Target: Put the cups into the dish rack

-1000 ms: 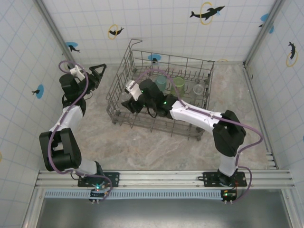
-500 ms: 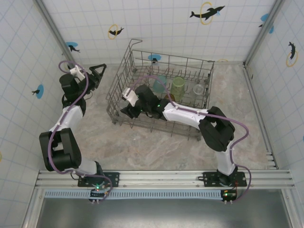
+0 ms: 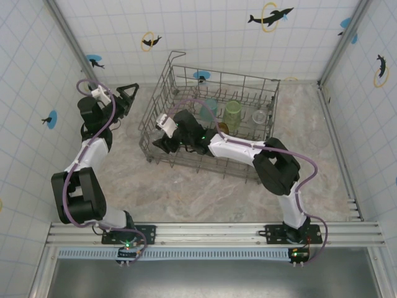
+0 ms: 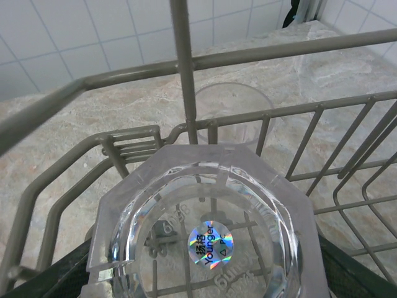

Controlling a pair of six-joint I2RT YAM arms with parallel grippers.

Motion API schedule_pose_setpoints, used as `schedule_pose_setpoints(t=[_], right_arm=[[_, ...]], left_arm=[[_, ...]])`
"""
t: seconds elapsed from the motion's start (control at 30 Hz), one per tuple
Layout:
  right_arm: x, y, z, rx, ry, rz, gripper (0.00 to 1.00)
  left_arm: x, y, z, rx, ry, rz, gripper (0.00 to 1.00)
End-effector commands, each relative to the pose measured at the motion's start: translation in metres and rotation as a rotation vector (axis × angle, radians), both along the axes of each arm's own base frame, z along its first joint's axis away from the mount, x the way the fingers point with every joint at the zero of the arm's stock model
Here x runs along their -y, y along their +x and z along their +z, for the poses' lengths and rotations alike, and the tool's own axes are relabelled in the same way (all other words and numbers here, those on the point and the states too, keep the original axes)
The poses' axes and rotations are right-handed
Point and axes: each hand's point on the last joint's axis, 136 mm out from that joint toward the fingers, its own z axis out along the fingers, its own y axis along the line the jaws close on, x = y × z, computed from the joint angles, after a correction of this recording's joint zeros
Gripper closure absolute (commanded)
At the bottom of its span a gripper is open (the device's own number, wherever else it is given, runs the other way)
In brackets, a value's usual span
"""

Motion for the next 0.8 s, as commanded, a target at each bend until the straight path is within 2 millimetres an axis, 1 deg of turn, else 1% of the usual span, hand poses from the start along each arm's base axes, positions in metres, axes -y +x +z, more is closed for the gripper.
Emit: schedule_pose_setpoints(t=[0.0,0.1,0.13,0.17,0.23,0.33,0.37,0.4,0.47,0.57,0.6,0.63,0.77], right_arm=[[-0.015,0.007,0.009,0.015,0.055,0.007,0.63],[-0.013,0.008,0.001,0.006,0.036,0.001,0.61],[-0.012,0.008,-0.001,0.005,0.031,-0.002,0.59],[-0.012,0.008,-0.002,0.005,0.027,-0.005,0.56],[-0.011,0.009,-0.002,0.005,0.022,-0.010,0.41],[-0.012,0.010,0.005,0.007,0.024,-0.014,0.26],[-0.013,0.010,0.010,0.010,0.030,-0.016,0.15],[-0.014,0.010,0.014,0.012,0.032,-0.015,0.11],[-0.015,0.010,0.023,0.016,0.036,-0.015,0.00],[-0.017,0.011,0.039,0.032,0.055,-0.026,0.00],[-0.014,0.010,0.039,0.023,0.038,-0.030,0.00],[-0.013,0.011,0.043,0.024,0.039,-0.035,0.00],[-0.002,0.015,0.064,0.055,0.037,-0.084,0.00]], left_arm=[[-0.004,0.000,0.003,0.019,0.000,0.013,0.03],[-0.004,0.001,0.003,0.016,-0.002,0.014,0.03],[-0.004,0.001,0.003,0.017,-0.002,0.014,0.03],[-0.004,0.001,0.002,0.015,-0.003,0.013,0.03],[-0.004,0.000,0.003,0.014,-0.006,0.011,0.03],[-0.003,0.000,0.004,0.018,-0.013,0.005,0.03],[-0.003,0.000,0.005,0.018,-0.015,0.005,0.03],[-0.003,0.000,0.004,0.019,-0.015,0.005,0.03],[-0.003,0.000,0.005,0.020,-0.013,0.005,0.03],[-0.003,0.000,0.004,0.019,-0.012,0.006,0.03],[-0.003,0.000,0.005,0.021,-0.011,0.008,0.03],[-0.003,0.000,0.005,0.021,-0.010,0.008,0.03],[-0.004,-0.001,0.007,0.024,-0.010,0.009,0.03]])
